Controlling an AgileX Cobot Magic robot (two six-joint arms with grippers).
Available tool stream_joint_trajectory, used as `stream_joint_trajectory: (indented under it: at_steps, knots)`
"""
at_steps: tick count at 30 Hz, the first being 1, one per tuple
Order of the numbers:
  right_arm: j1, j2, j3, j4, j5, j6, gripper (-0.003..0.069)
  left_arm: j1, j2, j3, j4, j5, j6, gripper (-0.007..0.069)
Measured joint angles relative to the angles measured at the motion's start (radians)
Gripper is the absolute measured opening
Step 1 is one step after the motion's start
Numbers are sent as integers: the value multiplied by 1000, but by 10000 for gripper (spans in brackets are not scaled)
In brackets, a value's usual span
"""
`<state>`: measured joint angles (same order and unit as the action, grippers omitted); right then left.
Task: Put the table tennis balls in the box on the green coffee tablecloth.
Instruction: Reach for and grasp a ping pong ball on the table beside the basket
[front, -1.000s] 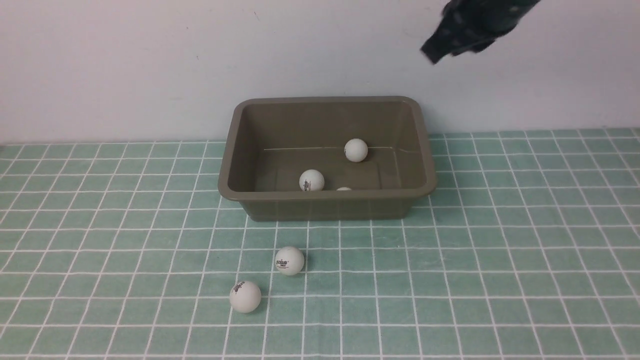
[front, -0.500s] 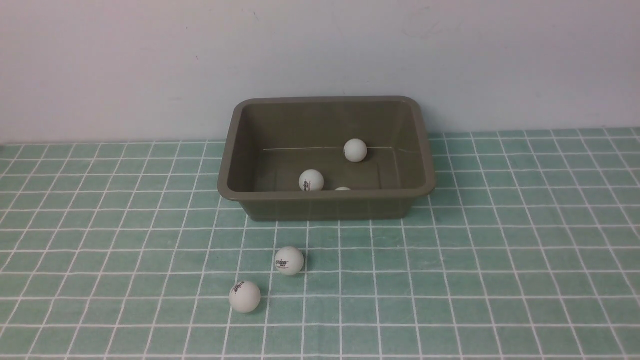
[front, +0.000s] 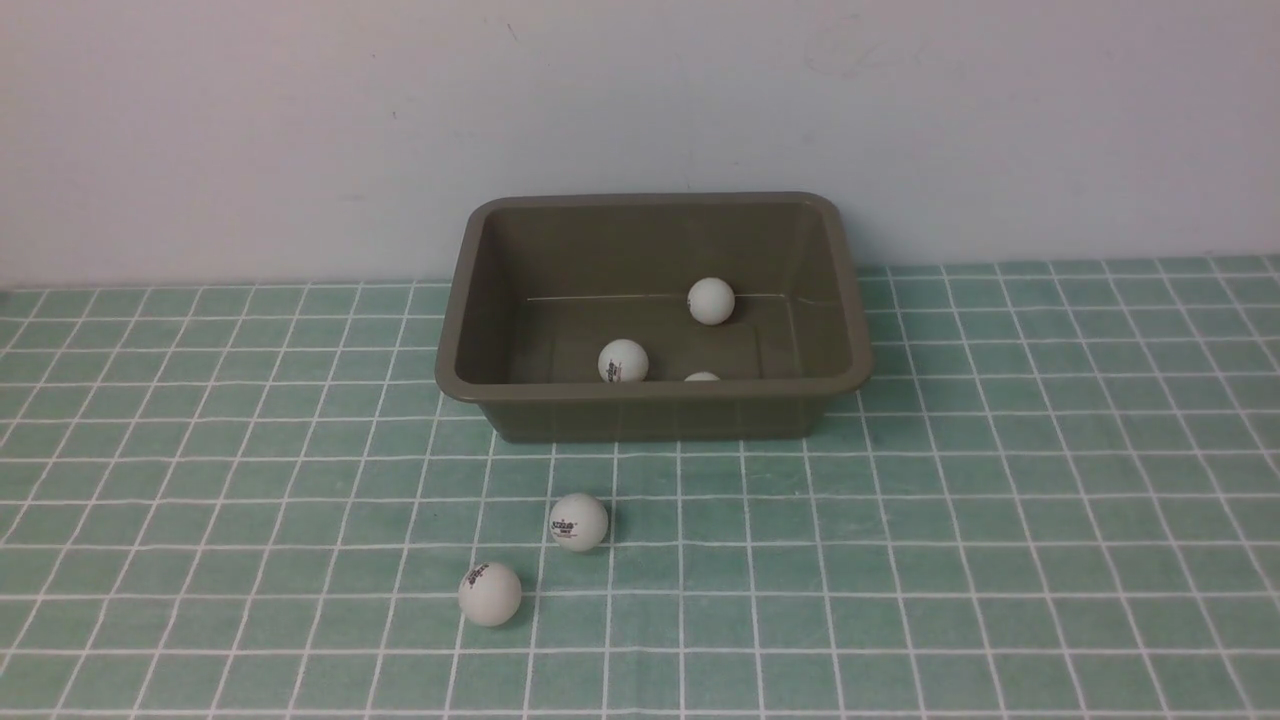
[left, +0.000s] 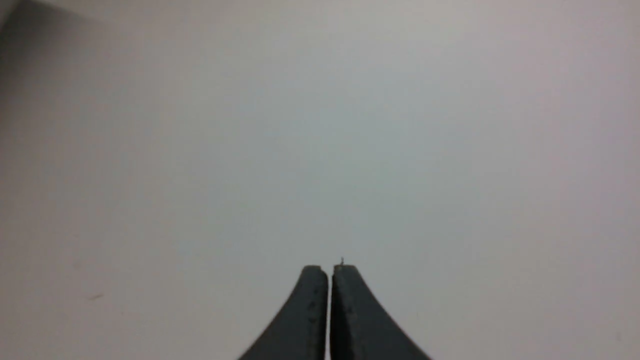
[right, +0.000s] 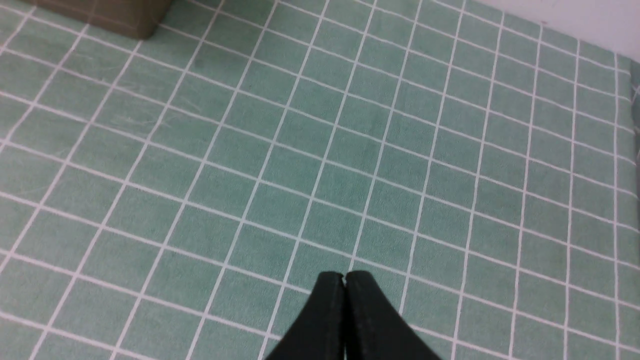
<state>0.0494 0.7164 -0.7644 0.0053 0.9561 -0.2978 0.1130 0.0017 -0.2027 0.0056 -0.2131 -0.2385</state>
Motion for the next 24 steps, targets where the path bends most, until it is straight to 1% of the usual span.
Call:
stream_joint_trajectory:
  at_steps: [1,3,6,8,9,10,11,13,16,17,19,21,22,24]
  knots:
    - [0,-37,29,2,-1,1,-16,0,14,-37,72,91,-24,-4]
    - [0,-98,76,10,2,5,-16,0,104,-145,184,292,-129,-4]
    - [0,-172,135,46,26,10,-18,0,224,-235,205,446,-195,-4]
    - [0,-189,142,65,34,12,-18,0,330,-289,182,549,-166,-4]
    - [0,-191,144,75,34,12,-18,0,385,-316,143,608,-110,-4]
    - [0,-191,144,80,34,12,-18,-1,449,-348,65,690,-30,-4]
    - [0,-191,144,84,34,12,-18,-6,496,-367,16,729,27,-4]
    - [0,-191,144,96,34,12,-18,-24,585,-411,-154,821,208,-4]
    - [0,-191,144,109,34,13,-18,-61,699,-451,-386,875,466,-4]
    - [0,-191,144,110,34,13,-18,-78,743,-463,-502,892,576,-4]
    - [0,-191,144,113,34,13,-18,-108,831,-479,-644,916,754,-3]
    - [0,-191,144,115,39,13,-18,-137,914,-482,-734,937,883,-1]
    - [0,-191,144,115,42,13,-18,-161,961,-482,-757,944,950,4]
    - [0,-191,144,117,57,13,-18,-206,1042,-483,-775,942,1038,27]
